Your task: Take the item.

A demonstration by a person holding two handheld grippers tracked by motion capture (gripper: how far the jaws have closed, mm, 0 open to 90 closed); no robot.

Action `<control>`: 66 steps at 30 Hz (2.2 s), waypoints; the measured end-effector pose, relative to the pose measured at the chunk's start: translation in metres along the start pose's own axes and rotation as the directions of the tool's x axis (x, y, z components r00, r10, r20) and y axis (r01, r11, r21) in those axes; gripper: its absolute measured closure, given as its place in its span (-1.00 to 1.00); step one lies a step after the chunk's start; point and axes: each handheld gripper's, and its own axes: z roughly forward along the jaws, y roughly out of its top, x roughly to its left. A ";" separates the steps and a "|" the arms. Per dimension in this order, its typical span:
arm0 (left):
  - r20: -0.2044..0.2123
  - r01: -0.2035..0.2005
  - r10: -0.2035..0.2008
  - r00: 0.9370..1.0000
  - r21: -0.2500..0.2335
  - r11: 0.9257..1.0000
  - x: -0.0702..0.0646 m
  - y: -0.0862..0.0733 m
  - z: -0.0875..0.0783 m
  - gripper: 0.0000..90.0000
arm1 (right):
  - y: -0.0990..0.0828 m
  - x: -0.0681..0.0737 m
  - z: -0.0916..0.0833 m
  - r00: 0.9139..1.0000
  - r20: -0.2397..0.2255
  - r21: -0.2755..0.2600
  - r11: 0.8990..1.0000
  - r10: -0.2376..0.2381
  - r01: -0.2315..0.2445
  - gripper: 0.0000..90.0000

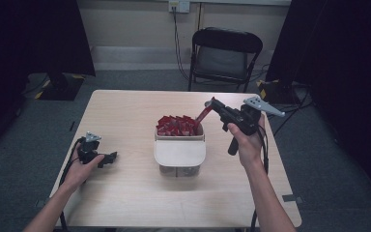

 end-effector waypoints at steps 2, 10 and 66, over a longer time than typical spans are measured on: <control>0.000 0.000 0.000 1.000 0.000 1.000 0.000 0.000 0.000 -1.00 | 0.002 -0.001 -0.002 1.000 0.001 -0.007 1.000 -0.001 0.001 0.97; 0.000 0.000 0.000 1.000 0.000 1.000 0.000 0.000 0.000 -1.00 | 0.009 -0.007 -0.011 1.000 0.017 -0.035 0.999 0.005 -0.005 0.97; 0.000 0.000 0.000 1.000 0.000 1.000 0.000 0.000 0.000 -1.00 | -0.063 -0.081 0.026 0.974 0.225 0.172 0.984 0.014 -0.054 0.97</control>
